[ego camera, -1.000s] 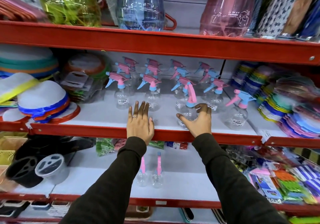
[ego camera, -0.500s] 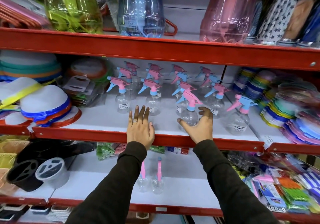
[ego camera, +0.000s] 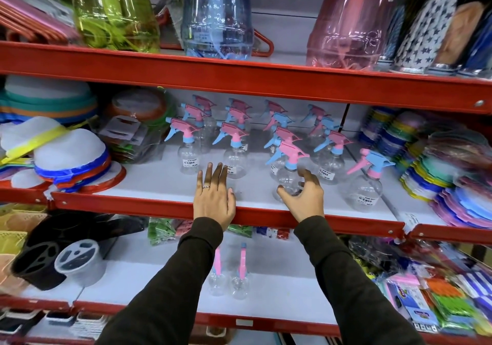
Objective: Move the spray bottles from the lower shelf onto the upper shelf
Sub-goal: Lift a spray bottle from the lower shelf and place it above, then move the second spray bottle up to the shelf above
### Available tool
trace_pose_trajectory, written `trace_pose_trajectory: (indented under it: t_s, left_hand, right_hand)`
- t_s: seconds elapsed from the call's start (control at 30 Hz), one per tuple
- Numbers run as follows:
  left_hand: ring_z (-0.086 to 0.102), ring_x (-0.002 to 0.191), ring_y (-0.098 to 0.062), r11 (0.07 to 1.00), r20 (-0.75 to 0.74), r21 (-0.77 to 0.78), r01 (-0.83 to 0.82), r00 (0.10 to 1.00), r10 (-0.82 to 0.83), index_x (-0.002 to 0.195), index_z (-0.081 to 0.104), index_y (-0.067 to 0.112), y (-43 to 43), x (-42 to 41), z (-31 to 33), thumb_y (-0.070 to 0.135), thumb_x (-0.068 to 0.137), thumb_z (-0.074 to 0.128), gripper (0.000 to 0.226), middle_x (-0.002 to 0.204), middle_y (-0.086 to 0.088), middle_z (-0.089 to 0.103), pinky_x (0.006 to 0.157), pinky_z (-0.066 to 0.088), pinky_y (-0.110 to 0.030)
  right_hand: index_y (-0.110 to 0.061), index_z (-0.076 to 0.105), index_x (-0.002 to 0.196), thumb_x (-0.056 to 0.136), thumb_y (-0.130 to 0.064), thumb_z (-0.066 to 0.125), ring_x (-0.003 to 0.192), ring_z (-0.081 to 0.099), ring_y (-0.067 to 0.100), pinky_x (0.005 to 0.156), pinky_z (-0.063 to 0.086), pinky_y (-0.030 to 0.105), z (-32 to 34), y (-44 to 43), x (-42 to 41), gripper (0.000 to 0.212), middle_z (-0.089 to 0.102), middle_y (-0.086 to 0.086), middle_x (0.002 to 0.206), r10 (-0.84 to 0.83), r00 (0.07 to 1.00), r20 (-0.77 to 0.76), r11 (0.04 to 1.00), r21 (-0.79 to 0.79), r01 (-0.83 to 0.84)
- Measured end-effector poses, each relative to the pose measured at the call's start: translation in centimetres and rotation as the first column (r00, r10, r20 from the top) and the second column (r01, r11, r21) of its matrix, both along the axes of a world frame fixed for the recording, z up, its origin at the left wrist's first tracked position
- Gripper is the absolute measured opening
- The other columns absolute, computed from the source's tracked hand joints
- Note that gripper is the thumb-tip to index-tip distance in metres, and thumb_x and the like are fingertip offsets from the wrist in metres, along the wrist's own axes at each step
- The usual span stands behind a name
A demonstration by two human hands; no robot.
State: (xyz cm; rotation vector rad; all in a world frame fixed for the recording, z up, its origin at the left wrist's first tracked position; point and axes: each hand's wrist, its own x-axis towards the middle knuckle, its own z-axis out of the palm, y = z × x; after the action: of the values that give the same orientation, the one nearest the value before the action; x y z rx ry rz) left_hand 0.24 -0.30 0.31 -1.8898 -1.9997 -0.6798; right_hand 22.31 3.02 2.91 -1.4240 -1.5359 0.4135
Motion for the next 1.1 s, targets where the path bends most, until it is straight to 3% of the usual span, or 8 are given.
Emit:
trace_pose_trajectory:
  t_s: [0.2,0.33,0.47,0.6,0.77,0.83,0.97,1.1]
  left_hand:
    - [0.012,0.153,-0.027,1.0,0.011,-0.02,0.014,1.0,-0.013,0.153,0.028,0.009,-0.1,-0.2,0.0,0.036,0.093,0.022,0.066,0.161,-0.008,0.029,0.124,0.007,-0.048]
    - [0.01,0.153,-0.027,0.999,0.014,-0.022,0.047,0.999,-0.046,0.153,0.027,0.009,-0.1,-0.4,0.0,0.039,0.095,0.022,0.066,0.161,-0.008,0.027,0.124,0.003,-0.046]
    - [0.01,0.153,-0.024,0.995,0.031,0.013,0.102,0.994,-0.102,0.154,0.025,0.013,-0.8,-1.1,0.0,0.041,0.097,0.029,0.063,0.162,-0.005,0.025,0.124,0.002,-0.042]
    - [0.009,0.153,-0.023,0.994,0.004,0.059,0.086,0.996,-0.087,0.154,0.026,0.012,-1.8,-3.9,0.6,0.041,0.098,0.027,0.063,0.162,-0.004,0.024,0.125,-0.002,-0.039]
    - [0.011,0.153,-0.024,0.998,0.02,0.065,-0.001,1.0,0.0,0.152,0.029,0.01,-2.5,-9.2,0.6,0.042,0.097,0.022,0.064,0.162,-0.006,0.027,0.125,0.001,-0.043]
    - [0.011,0.153,-0.025,0.999,0.014,0.049,-0.012,1.0,0.011,0.152,0.028,0.009,-2.6,-10.9,0.4,0.041,0.097,0.021,0.065,0.162,-0.007,0.026,0.124,-0.003,-0.041]
    - [0.011,0.153,-0.027,0.999,-0.039,0.014,0.048,0.998,-0.047,0.153,0.026,0.009,-2.4,-12.9,0.0,0.04,0.096,0.022,0.065,0.162,-0.008,0.026,0.123,-0.009,-0.04]
    - [0.011,0.153,-0.027,0.997,-0.074,0.016,0.079,0.994,-0.077,0.152,0.029,0.008,-1.7,-13.3,-0.4,0.038,0.098,0.024,0.062,0.161,-0.008,0.029,0.124,-0.006,-0.044]
  right_hand:
    - [-0.024,0.048,0.134,0.071,-0.037,0.081,0.117,0.052,0.019,0.1,0.045,0.029,-0.1,-1.4,0.3,0.073,0.049,0.003,0.133,-0.033,0.999,-0.037,0.998,0.053,0.035]
    - [-0.023,0.06,0.116,0.074,-0.029,0.079,0.092,0.055,0.014,0.083,0.054,0.037,-0.2,-3.5,-0.6,0.047,0.052,-0.003,0.115,-0.064,0.99,-0.124,0.98,0.181,0.086]
    - [-0.018,0.067,0.1,0.079,-0.017,0.075,0.08,0.059,0.013,0.07,0.051,0.027,-1.7,-6.4,-2.4,0.022,0.059,-0.002,0.099,0.013,0.994,-0.107,0.941,0.339,0.024]
    - [-0.015,0.067,0.093,0.08,-0.013,0.075,0.076,0.06,0.009,0.069,0.049,0.019,-4.9,-9.3,-4.5,0.015,0.061,-0.001,0.092,0.081,0.992,-0.098,0.947,0.319,-0.045]
    - [-0.028,0.062,0.103,0.076,-0.022,0.074,0.086,0.057,0.013,0.069,0.05,0.027,-11.3,-12.0,-6.3,0.03,0.055,-0.011,0.1,0.088,0.992,-0.091,0.996,0.007,-0.088]
    - [-0.029,0.058,0.111,0.075,-0.021,0.077,0.097,0.057,0.017,0.08,0.052,0.032,-14.3,-12.6,-6.7,0.041,0.054,-0.006,0.11,0.065,0.995,-0.078,0.979,-0.186,-0.078]
    - [-0.019,0.043,0.14,0.074,-0.022,0.082,0.131,0.045,0.031,0.11,0.039,0.036,-18.3,-12.5,-7.6,0.076,0.043,0.011,0.14,0.078,0.996,0.043,0.805,-0.593,-0.038]
    - [-0.017,0.035,0.148,0.074,-0.025,0.083,0.137,0.041,0.033,0.114,0.035,0.038,-20.5,-10.9,-9.2,0.089,0.038,0.012,0.15,0.037,0.999,-0.027,0.728,-0.685,-0.045]
